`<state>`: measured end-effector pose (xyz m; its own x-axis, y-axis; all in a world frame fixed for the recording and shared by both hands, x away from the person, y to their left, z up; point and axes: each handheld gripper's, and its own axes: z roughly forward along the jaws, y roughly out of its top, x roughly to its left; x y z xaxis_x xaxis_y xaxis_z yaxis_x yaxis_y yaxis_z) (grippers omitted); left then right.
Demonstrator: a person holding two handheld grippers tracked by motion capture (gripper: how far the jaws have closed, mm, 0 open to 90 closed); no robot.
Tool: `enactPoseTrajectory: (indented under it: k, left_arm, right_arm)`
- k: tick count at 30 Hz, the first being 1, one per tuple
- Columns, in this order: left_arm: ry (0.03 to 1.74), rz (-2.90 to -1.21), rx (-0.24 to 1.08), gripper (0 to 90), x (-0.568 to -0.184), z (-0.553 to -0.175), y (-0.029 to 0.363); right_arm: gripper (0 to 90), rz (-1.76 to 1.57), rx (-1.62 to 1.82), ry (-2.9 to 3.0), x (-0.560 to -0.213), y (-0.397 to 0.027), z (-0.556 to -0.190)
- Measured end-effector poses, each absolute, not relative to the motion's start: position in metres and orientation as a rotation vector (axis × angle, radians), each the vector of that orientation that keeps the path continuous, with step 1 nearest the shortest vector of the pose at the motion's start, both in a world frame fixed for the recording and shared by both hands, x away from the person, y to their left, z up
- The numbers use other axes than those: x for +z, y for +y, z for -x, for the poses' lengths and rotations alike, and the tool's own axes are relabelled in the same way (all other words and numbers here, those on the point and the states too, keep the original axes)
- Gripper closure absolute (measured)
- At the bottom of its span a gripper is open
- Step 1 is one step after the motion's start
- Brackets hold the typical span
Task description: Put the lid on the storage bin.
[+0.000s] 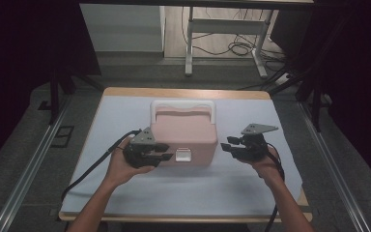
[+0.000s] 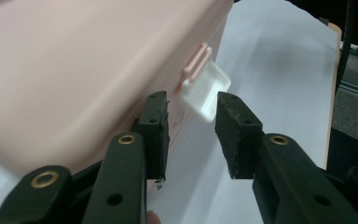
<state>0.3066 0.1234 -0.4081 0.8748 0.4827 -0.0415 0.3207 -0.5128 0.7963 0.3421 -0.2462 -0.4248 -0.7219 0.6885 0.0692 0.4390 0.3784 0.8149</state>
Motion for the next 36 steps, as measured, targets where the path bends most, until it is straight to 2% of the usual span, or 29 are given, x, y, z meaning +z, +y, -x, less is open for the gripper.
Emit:
enactPoseTrajectory:
  k: [11,23,36]
  left_arm:
    - [0.688,-2.092,0.266,58.5,-0.425,-0.294,0.161]
    - [0.844,-2.035,0.257,55.2,-0.465,-0.29,0.193]
    - [0.892,-2.002,0.279,53.4,-0.476,-0.29,0.2]
  right_arm:
    - [53.6,-1.006,1.27,2.351,-0.446,-0.261,-0.334]
    - [49.9,-1.087,1.245,2.328,-0.483,-0.284,-0.325]
    - [48.5,-1.093,1.237,2.305,-0.496,-0.289,-0.319]
